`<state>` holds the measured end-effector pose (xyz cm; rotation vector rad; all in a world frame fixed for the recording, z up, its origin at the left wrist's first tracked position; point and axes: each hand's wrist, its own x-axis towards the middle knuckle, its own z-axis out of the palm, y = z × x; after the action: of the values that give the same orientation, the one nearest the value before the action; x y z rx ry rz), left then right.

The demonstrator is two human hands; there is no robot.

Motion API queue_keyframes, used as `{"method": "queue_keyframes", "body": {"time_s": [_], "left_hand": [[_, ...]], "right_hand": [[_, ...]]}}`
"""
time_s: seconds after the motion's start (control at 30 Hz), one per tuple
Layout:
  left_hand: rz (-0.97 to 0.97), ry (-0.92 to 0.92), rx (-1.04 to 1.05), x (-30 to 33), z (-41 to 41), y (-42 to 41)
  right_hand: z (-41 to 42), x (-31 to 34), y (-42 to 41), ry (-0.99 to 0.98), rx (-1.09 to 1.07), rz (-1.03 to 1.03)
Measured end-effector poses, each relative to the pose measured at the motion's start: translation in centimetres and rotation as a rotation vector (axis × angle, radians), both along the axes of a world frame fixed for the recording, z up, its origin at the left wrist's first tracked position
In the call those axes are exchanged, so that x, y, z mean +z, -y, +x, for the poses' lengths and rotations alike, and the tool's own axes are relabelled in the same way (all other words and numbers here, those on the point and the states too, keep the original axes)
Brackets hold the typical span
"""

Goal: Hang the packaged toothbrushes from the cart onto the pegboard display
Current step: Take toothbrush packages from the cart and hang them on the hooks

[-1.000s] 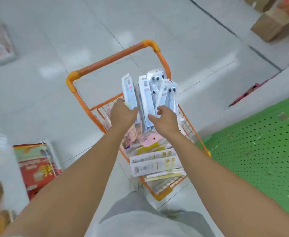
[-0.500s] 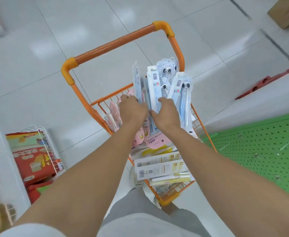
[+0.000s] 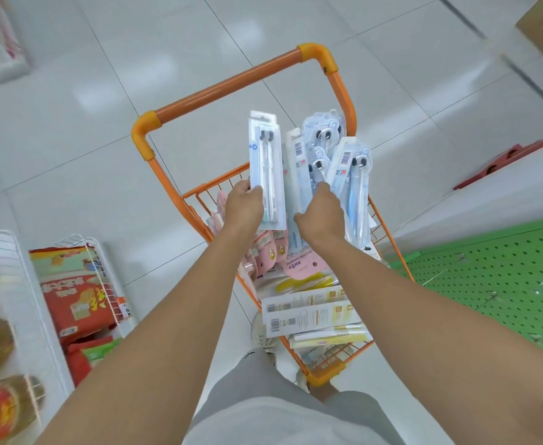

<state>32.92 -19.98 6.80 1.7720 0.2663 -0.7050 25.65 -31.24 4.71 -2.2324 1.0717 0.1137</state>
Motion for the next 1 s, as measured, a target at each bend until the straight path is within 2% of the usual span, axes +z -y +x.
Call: {"method": "queue_keyframes", "body": {"time_s": [0.1, 0.2, 0.3, 0.4, 0.5, 0.73, 0.87, 1.0], "left_hand": [[-0.028, -0.048, 0.025, 0.0, -0.3, -0.4], [-0.029, -0.018, 0.053, -0.1, -0.4, -1.1], [-0.081, 0.005, 0.059, 0.1, -0.8, -1.6], [-0.222, -0.067, 0.082, 1.4, -2.1, -0.6], [-0.361, -0.14, 0.057, 2.2, -4.2, 1.2], [-0.431, -0.134, -0.159, 5.4, -10.1, 4.9], [-0.479, -0.06, -0.325, 8.4, -14.9, 7.2], [-0.487, -0.032, -0.406, 11.1, -21.3, 9.7]], "right_hand": [[-0.2, 0.6, 0.4, 0.016, -0.047, -0.01], [-1.4, 2.0, 0.3, 0.124, -0.073, 0.026], [-3.8, 3.9, -0.2, 0.216, 0.004, -0.176], [-6.0, 5.6, -0.8, 0.327, 0.085, -0.32], [-7.7, 6.9, -0.6, 0.36, -0.008, -0.175], [-14.2, 10.1, 2.1, 0.454, -0.271, -0.102], [-19.4, 12.3, 3.8, 0.584, -0.371, -0.016], [-25.7, 14.7, 5.0, 0.768, -0.449, 0.168]]}}
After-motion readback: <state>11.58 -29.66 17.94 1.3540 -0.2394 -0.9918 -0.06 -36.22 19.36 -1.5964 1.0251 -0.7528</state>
